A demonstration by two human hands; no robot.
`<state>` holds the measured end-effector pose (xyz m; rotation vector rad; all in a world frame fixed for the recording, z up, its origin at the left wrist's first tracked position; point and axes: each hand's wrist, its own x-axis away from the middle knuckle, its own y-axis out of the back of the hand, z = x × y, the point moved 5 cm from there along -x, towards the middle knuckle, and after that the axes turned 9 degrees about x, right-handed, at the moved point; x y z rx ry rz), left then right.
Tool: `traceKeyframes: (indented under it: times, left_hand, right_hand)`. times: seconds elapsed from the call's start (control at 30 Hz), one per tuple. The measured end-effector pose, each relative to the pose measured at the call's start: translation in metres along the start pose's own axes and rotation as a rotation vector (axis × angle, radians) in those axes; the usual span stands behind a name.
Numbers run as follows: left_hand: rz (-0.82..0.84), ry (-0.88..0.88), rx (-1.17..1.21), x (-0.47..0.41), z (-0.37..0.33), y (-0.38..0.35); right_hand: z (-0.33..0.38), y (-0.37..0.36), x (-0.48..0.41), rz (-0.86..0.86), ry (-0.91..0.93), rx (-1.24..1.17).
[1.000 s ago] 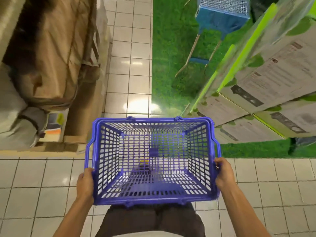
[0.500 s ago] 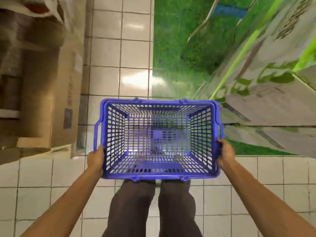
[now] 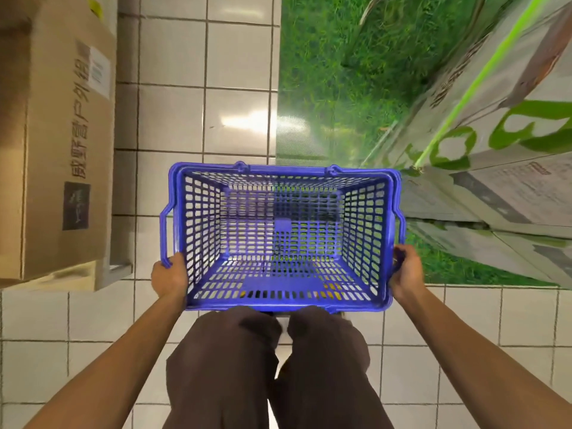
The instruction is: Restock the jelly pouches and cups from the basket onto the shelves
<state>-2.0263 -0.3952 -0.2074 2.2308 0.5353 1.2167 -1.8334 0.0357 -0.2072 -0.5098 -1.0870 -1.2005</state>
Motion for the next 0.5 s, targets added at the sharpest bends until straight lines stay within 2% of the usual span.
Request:
traceKeyframes:
  times: [0.1, 0.17, 0.27, 0.37, 0.43, 0.5]
  left_hand:
    - [-0.033, -0.012, -0.021, 0.004, 0.003, -0.001]
    - [0.051, 0.017, -0.012, 0.004, 0.007, -0.002]
    - [0.18, 0.068, -0.046, 0.009, 0.001, 0.001]
    - [0.162, 0.051, -0.137, 0.03, -0.021, 0.018]
    - [0.139, 0.004, -0.145, 0.056, -0.043, 0.031]
    - [0.204, -0.037, -0.13, 0.091, -0.064, 0.038]
  right_hand:
    - [-0.003, 0.003, -0.003, 0.02, -0.026, 0.077]
    - [0.001, 0.003, -0.001, 0.021, -0.025, 0.135]
    - [0.016, -0.003, 0.009, -0.045, 0.069, 0.454]
    - [0.031, 0.0, 0.04, -0.203, 0.162, 0.743]
    - [0.045, -0.003, 0.071, -0.225, 0.211, 0.856]
    - [0.057, -0.009, 0.108, -0.186, 0.251, 0.898]
